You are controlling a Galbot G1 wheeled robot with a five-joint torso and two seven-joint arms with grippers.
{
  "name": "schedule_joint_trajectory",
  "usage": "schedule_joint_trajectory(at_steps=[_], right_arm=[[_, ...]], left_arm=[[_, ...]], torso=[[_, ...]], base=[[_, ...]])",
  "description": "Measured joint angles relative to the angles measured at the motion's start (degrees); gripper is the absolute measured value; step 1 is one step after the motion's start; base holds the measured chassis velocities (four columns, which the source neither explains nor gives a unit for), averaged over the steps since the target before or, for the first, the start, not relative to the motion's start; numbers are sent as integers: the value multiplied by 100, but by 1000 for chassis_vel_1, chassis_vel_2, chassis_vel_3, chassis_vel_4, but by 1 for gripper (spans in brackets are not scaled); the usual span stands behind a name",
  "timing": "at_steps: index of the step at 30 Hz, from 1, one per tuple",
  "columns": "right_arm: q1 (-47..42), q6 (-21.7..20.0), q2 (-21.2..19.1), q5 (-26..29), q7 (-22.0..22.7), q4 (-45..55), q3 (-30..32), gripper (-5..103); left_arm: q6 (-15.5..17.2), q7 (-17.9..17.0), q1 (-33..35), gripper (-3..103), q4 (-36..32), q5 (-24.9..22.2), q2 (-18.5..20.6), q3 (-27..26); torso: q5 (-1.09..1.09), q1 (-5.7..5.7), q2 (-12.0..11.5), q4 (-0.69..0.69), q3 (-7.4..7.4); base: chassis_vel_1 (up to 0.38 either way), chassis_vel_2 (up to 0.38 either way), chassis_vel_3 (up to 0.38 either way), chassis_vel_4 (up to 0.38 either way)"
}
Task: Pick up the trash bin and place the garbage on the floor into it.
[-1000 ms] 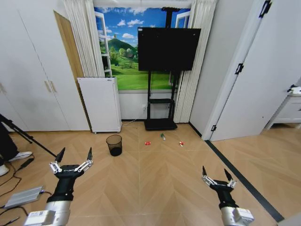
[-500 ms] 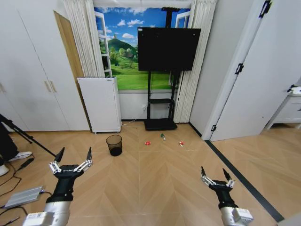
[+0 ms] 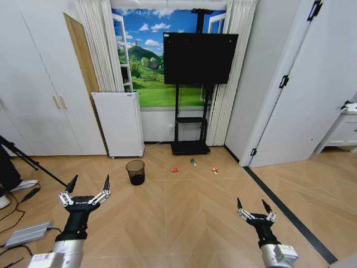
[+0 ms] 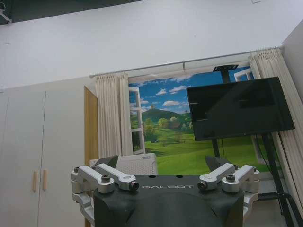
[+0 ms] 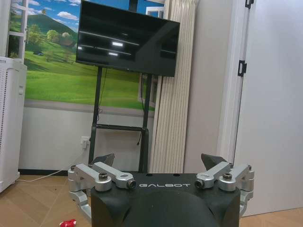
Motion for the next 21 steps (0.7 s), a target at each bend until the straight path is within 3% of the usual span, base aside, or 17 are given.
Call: schedule_joint_trajectory(at_steps=[12, 21], right_arm=[[18, 9, -54, 7, 34, -31, -7, 100], [33, 34, -51, 14, 16, -59, -20, 100]], left_arm=[[-2, -5, -17, 100, -6, -29, 19, -14], [-6, -3, -34, 100, 20, -47, 9, -32]], torso=[[0, 2, 0, -1, 1], [3, 1, -1, 1, 1]], base=[[-196, 211, 207, -213], [-320, 314, 322, -326]])
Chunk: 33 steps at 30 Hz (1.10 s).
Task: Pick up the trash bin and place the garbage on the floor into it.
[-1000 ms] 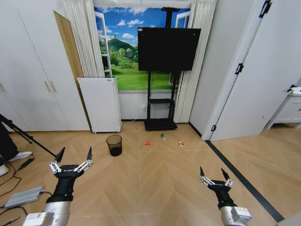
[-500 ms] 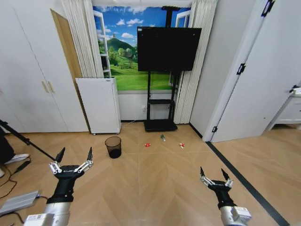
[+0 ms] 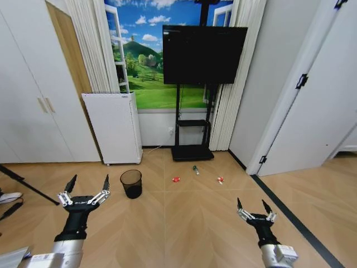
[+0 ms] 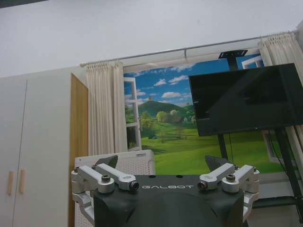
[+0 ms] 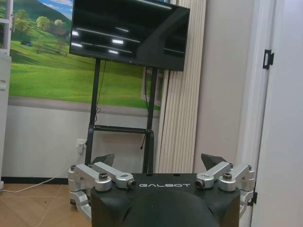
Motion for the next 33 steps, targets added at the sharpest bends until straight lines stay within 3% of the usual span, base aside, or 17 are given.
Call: schedule_joint_trajectory(at_steps=[9, 12, 15, 16, 19, 22, 24, 27, 30, 33], right_arm=[[45, 4, -41, 14, -19, -80, -23, 100], [62, 4, -50, 24, -22, -94, -29, 100], [73, 4, -64, 46, -36, -107, -43, 100], [86, 2, -74, 51, -50, -127, -58, 100], [107, -4, -91, 56, -61, -147, -74, 100], [124, -14, -110, 67, -63, -157, -79, 100], [123, -15, -117, 74, -65, -156, -79, 100], [122, -16, -120, 78, -77, -156, -83, 100], [120, 10, -120, 74, -86, -156, -87, 100], [130, 78, -121, 46, -92, -177, -89, 100]], left_arm=[[0, -7, -38, 100, 61, -5, -3, -11], [0, -15, -46, 100, 69, 0, -4, -11], [10, -43, -71, 100, 79, 9, -4, -11], [19, -63, -91, 100, 87, 7, -4, -11], [6, -73, -130, 100, 121, -6, -2, -24], [1, -75, -143, 100, 123, -44, 6, -26], [2, -75, -146, 100, 130, -56, 11, -28], [2, -72, -138, 100, 129, -57, 10, -28], [1, -71, -126, 100, 131, -60, 8, -31], [0, -68, -121, 100, 128, -66, 10, -31]], torso=[[-6, 1, 0, -3, 0], [3, 2, -1, 2, 1], [-9, 0, 0, -2, 0], [3, 0, -1, 1, 0], [-10, 0, 0, -1, 0], [6, 0, 0, 3, 0], [-10, 0, 0, -2, 0], [6, 0, -1, 2, 0], [-9, -1, 1, 0, 0], [4, 0, 0, 0, 0]], base=[[-362, 372, 368, -370], [-337, 361, 358, -358], [-354, 336, 356, -345], [-352, 345, 336, -347], [-361, 341, 368, -350], [-338, 371, 346, -350], [-352, 357, 362, -346], [-379, 369, 352, -346], [-361, 350, 358, -348], [-365, 339, 340, -353]])
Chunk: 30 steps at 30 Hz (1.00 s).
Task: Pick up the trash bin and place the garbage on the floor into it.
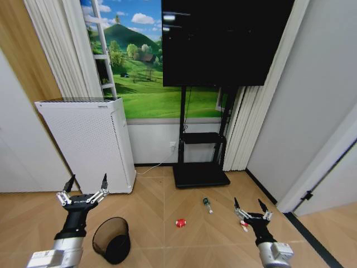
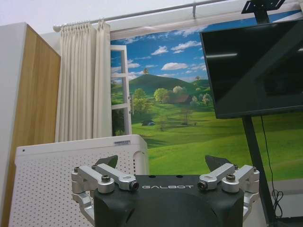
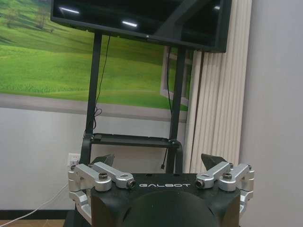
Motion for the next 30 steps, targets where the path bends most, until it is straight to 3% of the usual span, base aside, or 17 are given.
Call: schedule_joint_trajectory(at_steps=[1, 4, 5, 9, 10, 30], right_arm=[[0, 5, -4, -3, 0, -1, 3, 100], [-2, 6, -9, -2, -1, 0, 3, 100], [0, 6, -19, 3, -2, -2, 1, 100], [15, 5, -33, 11, -1, 0, -11, 100], [26, 3, -45, 13, 0, 1, -20, 100], [64, 161, -89, 51, -68, -30, -65, 100]], left_arm=[[0, 4, 0, 100, 1, -9, 3, 0], [0, 6, -1, 100, 0, -17, 6, 0], [0, 9, -1, 100, -6, -24, 7, 0], [0, 9, -6, 100, -8, -41, 14, -1], [1, 9, -6, 100, -12, -47, 16, -2], [37, 10, -11, 100, -52, -170, 44, 3]], torso=[[-13, 0, 0, -1, 0], [-11, 2, -1, -3, 1], [1, 4, -2, 2, 2], [-12, 5, -1, -4, 2], [-4, 5, -2, -1, 2], [-6, 0, 0, -2, 0]], base=[[-321, 335, 334, -298], [-321, 300, 296, -298], [-237, 283, 220, -237], [-177, 170, 141, -94], [-18, 35, 13, -66], [22, -21, -15, 21]])
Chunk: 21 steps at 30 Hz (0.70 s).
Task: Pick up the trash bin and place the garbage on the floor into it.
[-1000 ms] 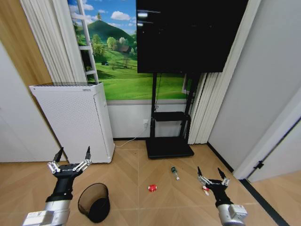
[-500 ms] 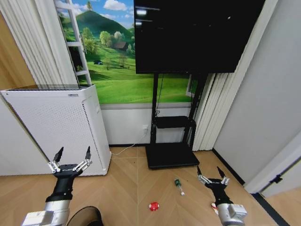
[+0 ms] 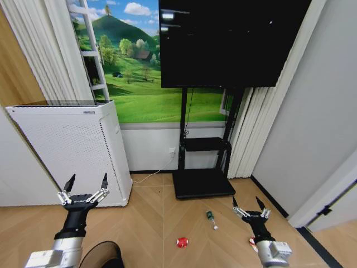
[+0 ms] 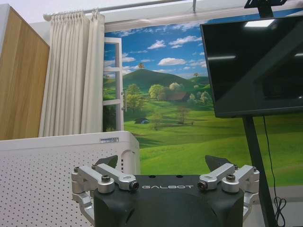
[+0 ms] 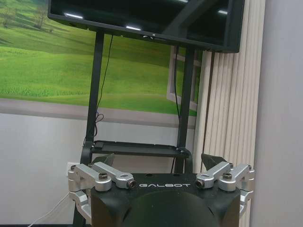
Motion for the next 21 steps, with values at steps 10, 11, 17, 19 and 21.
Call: schedule_joint_trajectory(at_steps=[10, 11, 17, 19, 21], right_arm=[[-45, 89, 28, 109, -245, 54, 45, 100], [-50, 81, 30, 79, -285, 58, 52, 100], [-43, 62, 32, 9, -305, 50, 50, 100], [-40, 62, 33, 4, -306, 41, 47, 100], [-37, 62, 33, 3, -304, 32, 43, 100]], left_arm=[[-3, 11, 17, 100, -12, -7, -10, -13], [-7, 17, 18, 100, -14, -8, -14, -14], [-13, 22, 22, 100, -18, -4, -20, -14], [-16, 24, 22, 100, -18, -3, -20, -15], [-18, 24, 21, 100, -18, -1, -20, -17]], torso=[[0, 0, 0, 1, 0], [0, 0, 0, 1, 0], [0, -1, 0, 1, 0], [0, -1, 0, 1, 0], [0, -1, 1, 1, -1]], base=[[0, 0, 0, 0], [0, 0, 0, 0], [0, 0, 0, 0], [-34, 27, 28, -32], [-68, 87, 81, -64]])
